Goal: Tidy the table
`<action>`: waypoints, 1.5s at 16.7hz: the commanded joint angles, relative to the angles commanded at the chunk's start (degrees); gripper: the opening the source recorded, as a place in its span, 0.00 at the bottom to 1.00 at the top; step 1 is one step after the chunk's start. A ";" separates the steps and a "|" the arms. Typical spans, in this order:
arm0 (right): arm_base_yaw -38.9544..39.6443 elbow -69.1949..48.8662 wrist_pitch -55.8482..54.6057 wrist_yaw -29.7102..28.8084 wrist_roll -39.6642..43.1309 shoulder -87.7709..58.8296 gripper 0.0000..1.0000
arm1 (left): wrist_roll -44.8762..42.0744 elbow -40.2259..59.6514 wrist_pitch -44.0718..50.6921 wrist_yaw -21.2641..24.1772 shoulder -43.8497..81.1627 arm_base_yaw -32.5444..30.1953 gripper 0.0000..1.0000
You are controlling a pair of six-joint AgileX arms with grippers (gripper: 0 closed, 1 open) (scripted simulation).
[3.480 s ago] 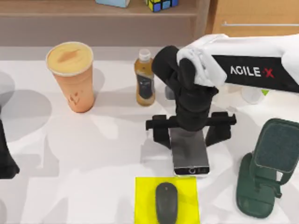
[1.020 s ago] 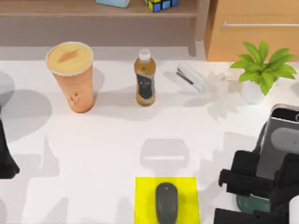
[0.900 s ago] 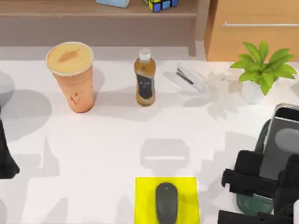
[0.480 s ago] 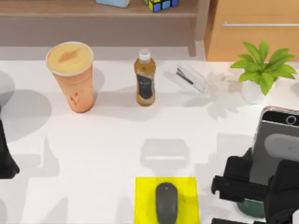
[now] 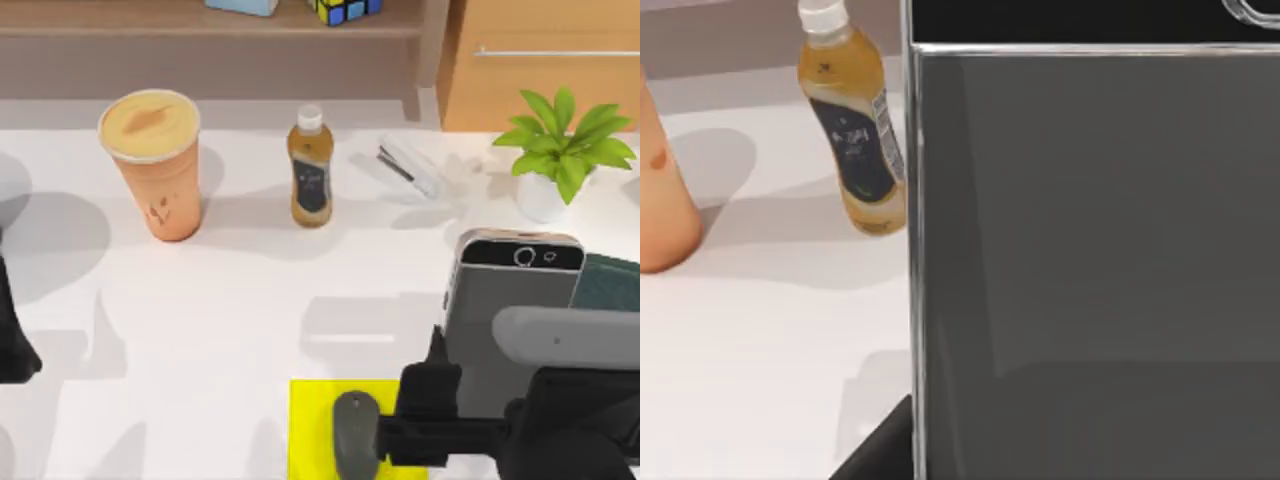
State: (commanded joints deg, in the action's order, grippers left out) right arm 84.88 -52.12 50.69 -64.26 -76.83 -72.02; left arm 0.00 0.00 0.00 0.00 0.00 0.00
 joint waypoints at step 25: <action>-20.91 10.47 -5.77 2.01 8.06 3.00 0.53 | 0.00 0.00 0.00 0.00 0.00 0.00 1.00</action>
State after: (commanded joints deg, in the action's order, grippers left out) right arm 63.98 -41.65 44.92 -62.25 -68.77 -69.02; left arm 0.00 0.00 0.00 0.00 0.00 0.00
